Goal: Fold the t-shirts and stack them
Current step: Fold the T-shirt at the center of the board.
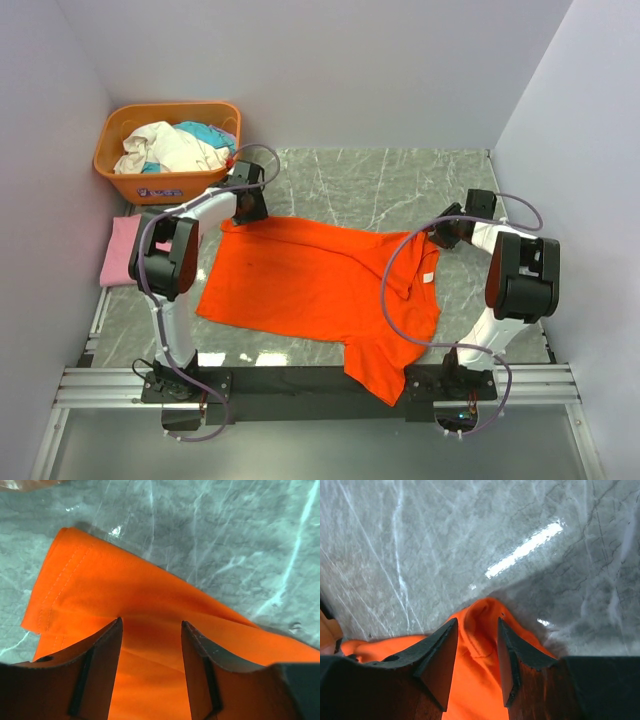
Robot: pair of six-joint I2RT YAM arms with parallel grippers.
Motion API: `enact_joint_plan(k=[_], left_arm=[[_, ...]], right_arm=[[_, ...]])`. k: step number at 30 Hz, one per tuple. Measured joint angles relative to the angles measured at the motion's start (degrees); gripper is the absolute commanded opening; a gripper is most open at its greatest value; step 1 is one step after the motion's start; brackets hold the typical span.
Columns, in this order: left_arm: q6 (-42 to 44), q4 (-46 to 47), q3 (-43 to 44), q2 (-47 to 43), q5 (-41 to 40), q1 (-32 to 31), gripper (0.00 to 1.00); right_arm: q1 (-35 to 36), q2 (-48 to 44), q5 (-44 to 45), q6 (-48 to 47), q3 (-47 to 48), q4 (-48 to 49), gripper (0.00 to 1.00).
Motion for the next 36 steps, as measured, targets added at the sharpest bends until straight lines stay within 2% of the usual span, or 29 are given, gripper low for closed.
enact_joint_plan(k=[9,11,14,15,16,23,28,36], left_arm=[[-0.13,0.24,0.04,2.36,-0.72,-0.28,0.53],[-0.26,0.28,0.02,2.43,-0.94,-0.33,0.52],[-1.09,0.59,-0.24,2.43,-1.31,-0.35,0.50],[-1.29,0.70,-0.35,2.43,-1.55,-0.35,0.49],[-1.51,0.81,-0.42,2.43,-1.73,-0.33,0.49],[-2.78,0.90,-0.46,2.43,-2.10,-0.35,0.47],[-3.80,1.22,-0.61,2.40,-2.47,-0.35,0.48],[-4.52,2.36,-1.18,1.25,0.02,-1.03,0.70]], right_arm=[[-0.59,2.56,-1.57,1.79,0.00,1.99,0.42],[-0.63,2.73,-1.75,1.99,0.02,2.36,0.36],[-0.66,3.43,-1.99,2.03,0.02,2.62,0.17],[-0.66,3.69,-2.01,2.19,0.07,2.60,0.06],[-0.70,3.96,-1.95,1.88,0.11,2.58,0.01],[-2.29,3.17,1.20,1.53,0.55,0.90,0.00],[-4.07,-3.10,5.01,1.22,-2.03,0.37,0.00],[-4.50,-1.77,7.08,-2.51,0.55,-1.64,0.00]])
